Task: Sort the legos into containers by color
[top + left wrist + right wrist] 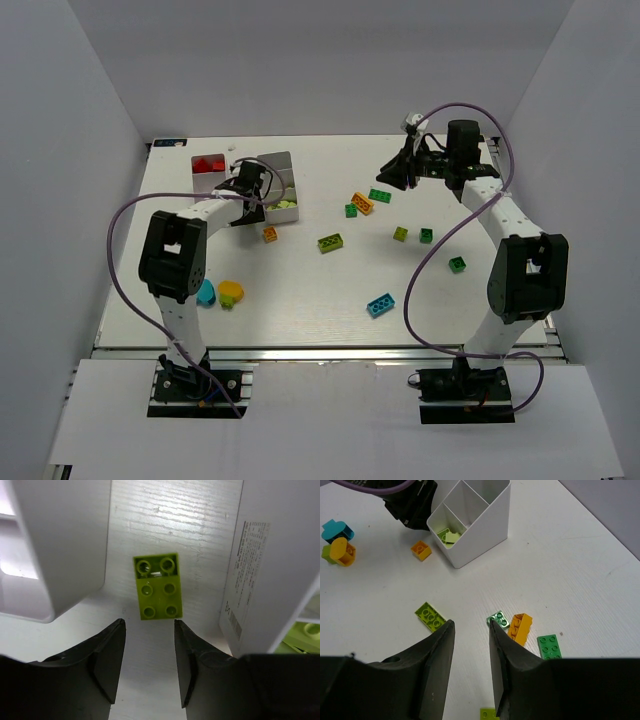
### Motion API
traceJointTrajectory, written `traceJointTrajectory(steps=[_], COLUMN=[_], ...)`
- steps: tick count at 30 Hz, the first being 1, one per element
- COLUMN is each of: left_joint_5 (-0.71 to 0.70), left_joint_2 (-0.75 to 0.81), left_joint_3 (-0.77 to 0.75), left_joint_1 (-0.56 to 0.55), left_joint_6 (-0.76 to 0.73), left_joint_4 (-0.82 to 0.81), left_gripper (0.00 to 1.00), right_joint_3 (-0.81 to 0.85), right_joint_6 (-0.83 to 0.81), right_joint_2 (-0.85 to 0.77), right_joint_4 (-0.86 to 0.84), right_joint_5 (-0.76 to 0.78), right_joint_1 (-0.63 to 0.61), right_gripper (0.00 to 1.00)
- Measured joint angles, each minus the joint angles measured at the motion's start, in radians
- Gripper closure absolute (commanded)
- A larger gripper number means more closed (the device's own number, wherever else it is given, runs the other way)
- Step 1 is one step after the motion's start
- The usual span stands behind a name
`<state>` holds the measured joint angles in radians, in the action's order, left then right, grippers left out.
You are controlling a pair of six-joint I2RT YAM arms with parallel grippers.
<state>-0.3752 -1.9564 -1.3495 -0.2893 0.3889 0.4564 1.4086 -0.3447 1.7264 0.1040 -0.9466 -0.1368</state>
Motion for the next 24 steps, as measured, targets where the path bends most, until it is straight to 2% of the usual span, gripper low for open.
traceJointTrajectory(steps=[24], left_joint_5=[0.034], left_joint_2=[-0.066], left_joint_3=[-0.021], left_joint_1=[0.018], left_joint_6=[-0.002], left_joint_4=[-0.048], left_gripper=[0.42], right_joint_3=[-0.028], right_joint_6=[0.047], right_joint_2=[-0.014], right_joint_4=[-0.031], right_joint_5=[-0.031], right_joint_1=[0.000], right_gripper=[0.59])
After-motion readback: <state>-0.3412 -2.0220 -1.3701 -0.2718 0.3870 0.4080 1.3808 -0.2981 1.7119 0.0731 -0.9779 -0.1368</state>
